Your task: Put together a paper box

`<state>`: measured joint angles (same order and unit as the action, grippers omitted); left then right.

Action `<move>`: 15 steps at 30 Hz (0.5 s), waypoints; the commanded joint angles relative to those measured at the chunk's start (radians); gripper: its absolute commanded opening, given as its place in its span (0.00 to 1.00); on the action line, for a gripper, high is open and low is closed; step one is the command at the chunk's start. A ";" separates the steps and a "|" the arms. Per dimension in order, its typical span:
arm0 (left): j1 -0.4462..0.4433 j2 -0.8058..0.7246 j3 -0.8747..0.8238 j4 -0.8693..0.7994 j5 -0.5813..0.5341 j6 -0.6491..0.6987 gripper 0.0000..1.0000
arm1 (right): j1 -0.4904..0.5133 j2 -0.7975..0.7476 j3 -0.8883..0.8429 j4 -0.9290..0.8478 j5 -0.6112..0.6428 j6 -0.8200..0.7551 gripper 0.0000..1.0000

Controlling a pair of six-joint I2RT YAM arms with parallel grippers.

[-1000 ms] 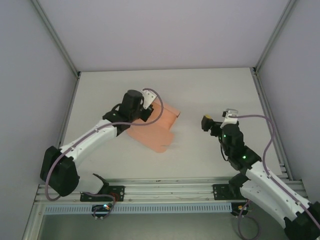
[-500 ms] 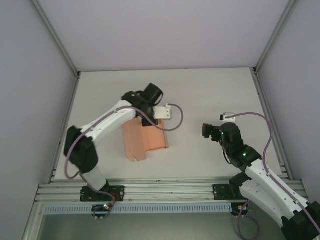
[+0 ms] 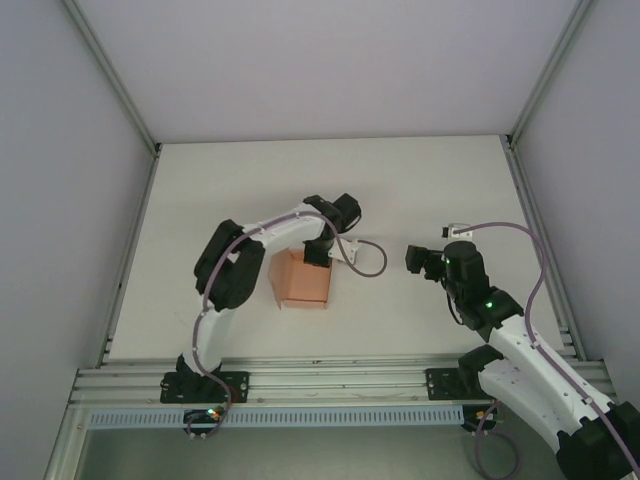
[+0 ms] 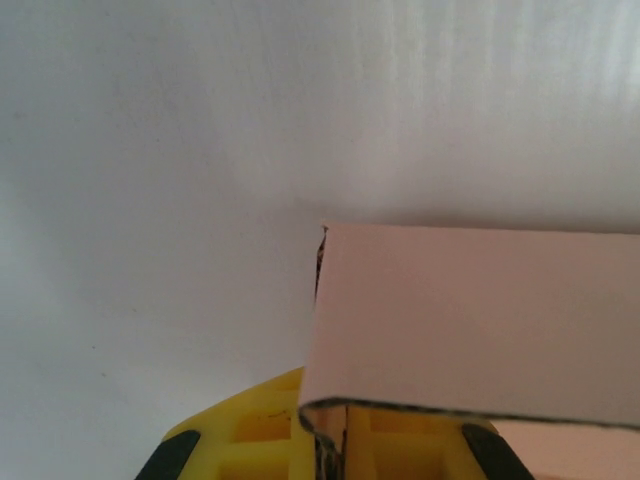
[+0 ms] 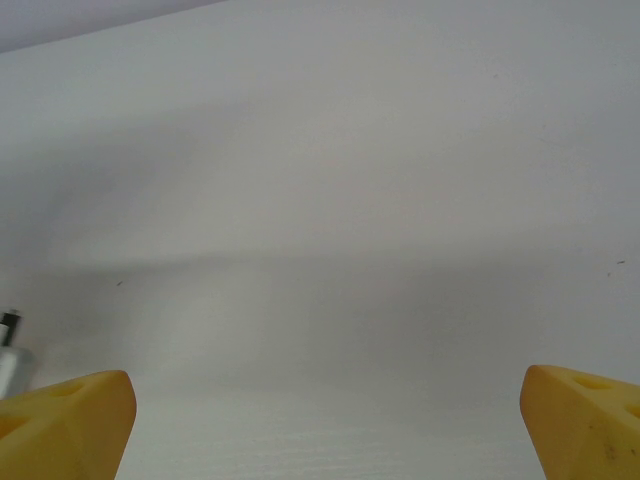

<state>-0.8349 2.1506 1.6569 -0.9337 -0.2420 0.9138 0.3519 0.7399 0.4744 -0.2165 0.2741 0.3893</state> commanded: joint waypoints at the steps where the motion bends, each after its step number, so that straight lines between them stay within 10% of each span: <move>1: -0.001 0.029 0.025 0.025 -0.061 0.004 0.00 | -0.014 -0.006 -0.004 0.002 -0.029 -0.007 1.00; 6: -0.007 -0.014 0.003 0.042 -0.069 0.013 0.36 | -0.020 -0.012 -0.009 0.009 -0.040 -0.006 1.00; 15: -0.021 -0.140 -0.015 0.014 -0.052 0.014 0.68 | -0.023 -0.014 -0.001 0.022 -0.123 -0.056 1.00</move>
<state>-0.8478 2.0922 1.6520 -0.8894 -0.2962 0.9188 0.3351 0.7349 0.4740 -0.2123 0.2047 0.3767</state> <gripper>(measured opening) 0.646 0.995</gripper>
